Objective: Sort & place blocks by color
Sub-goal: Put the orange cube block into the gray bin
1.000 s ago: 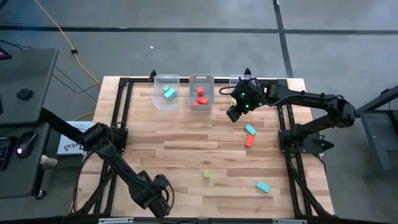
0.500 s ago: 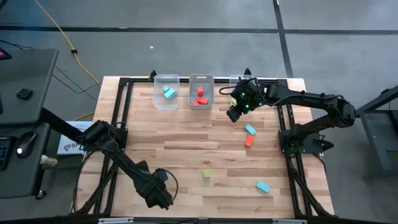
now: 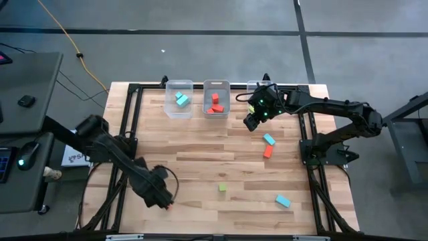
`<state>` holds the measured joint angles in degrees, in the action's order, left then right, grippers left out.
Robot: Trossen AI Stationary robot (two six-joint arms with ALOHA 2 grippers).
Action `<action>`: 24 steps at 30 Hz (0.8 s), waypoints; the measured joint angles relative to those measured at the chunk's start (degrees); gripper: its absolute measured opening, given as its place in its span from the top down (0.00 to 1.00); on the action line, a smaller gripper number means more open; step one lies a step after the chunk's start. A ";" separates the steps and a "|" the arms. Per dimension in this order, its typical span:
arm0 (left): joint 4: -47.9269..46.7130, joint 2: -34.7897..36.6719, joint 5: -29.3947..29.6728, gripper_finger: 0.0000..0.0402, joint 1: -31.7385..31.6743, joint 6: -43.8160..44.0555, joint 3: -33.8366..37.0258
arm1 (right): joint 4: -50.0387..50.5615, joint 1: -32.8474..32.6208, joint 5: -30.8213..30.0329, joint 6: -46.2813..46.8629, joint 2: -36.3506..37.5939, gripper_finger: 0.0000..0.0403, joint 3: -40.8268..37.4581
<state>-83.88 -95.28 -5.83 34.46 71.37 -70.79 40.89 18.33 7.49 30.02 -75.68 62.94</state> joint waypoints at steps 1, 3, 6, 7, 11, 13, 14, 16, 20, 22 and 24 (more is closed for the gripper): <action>0.42 1.79 0.07 0.42 0.06 1.62 1.29 | 0.04 0.00 0.00 0.00 0.00 0.62 0.00; 2.28 4.89 0.26 0.42 0.07 4.67 3.15 | 0.00 0.00 0.00 0.00 0.00 0.62 0.00; 6.61 8.53 1.38 0.42 0.07 8.50 4.94 | 0.00 0.00 -0.43 0.01 0.00 0.62 0.00; 7.93 9.39 1.99 0.42 0.07 9.39 5.29 | 0.00 0.00 -0.52 0.01 0.00 0.62 0.00; 13.64 10.53 3.70 0.42 0.04 12.15 5.49 | 0.00 0.00 -0.61 0.00 0.00 0.62 0.00; 17.08 10.49 3.95 0.42 0.07 12.49 5.49 | 0.00 0.00 -0.61 0.01 0.00 0.62 0.00; 18.78 10.35 3.97 0.42 0.10 12.49 5.49 | -0.02 0.00 -0.61 0.02 0.00 0.62 0.00; 22.34 9.69 4.10 0.42 0.15 12.49 5.49 | 0.00 0.00 -0.60 0.02 0.00 0.62 0.00; 26.57 8.21 5.23 0.42 0.55 13.57 5.49 | -0.02 0.00 -0.50 0.02 0.00 0.62 0.00; 27.05 6.96 5.23 0.42 1.00 14.27 5.49 | -0.07 0.00 -0.46 0.02 0.02 0.62 0.00; 28.10 5.50 5.22 0.42 1.57 15.60 5.49 | 0.02 -0.02 -0.46 0.02 0.00 0.62 0.00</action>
<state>-55.77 -89.78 -0.61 36.02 86.97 -65.30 40.90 18.31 7.03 30.04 -75.68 62.94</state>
